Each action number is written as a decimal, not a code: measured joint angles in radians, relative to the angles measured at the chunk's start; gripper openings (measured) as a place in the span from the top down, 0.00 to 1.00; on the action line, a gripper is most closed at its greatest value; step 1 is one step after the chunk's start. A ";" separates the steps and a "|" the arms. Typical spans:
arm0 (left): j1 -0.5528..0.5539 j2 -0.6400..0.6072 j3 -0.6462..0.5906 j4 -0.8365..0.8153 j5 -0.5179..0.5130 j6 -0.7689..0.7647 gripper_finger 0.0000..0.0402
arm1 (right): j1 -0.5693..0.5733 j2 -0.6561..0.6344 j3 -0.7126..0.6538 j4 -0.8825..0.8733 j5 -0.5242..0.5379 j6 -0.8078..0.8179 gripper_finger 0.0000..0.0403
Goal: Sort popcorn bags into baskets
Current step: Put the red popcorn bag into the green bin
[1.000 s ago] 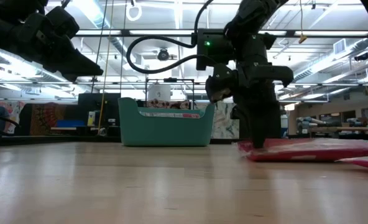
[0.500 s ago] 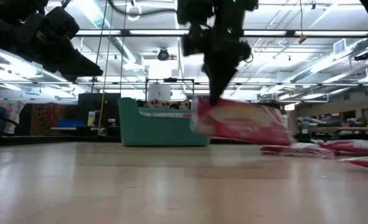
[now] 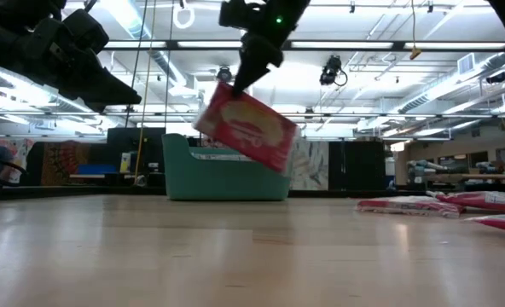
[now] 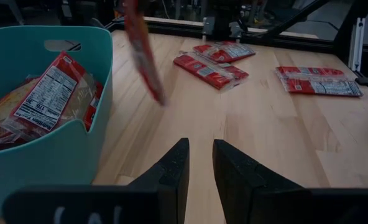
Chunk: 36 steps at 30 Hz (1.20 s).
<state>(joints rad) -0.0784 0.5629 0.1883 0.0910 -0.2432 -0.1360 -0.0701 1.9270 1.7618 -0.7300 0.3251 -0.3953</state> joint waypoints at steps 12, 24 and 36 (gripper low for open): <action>0.000 0.000 0.000 -0.015 0.000 0.000 0.81 | -0.099 0.000 0.001 0.323 -0.061 -0.250 0.99; 0.000 0.000 0.000 -0.015 0.000 0.000 0.81 | -0.233 0.000 -0.022 0.250 -0.178 -0.255 0.97; 0.000 0.000 0.000 -0.014 0.000 0.001 0.81 | -0.272 0.000 -0.074 0.229 -0.151 -0.139 0.73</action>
<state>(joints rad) -0.0780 0.5629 0.1885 0.0765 -0.2432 -0.1352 -0.3421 1.9274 1.6873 -0.5014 0.1744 -0.5342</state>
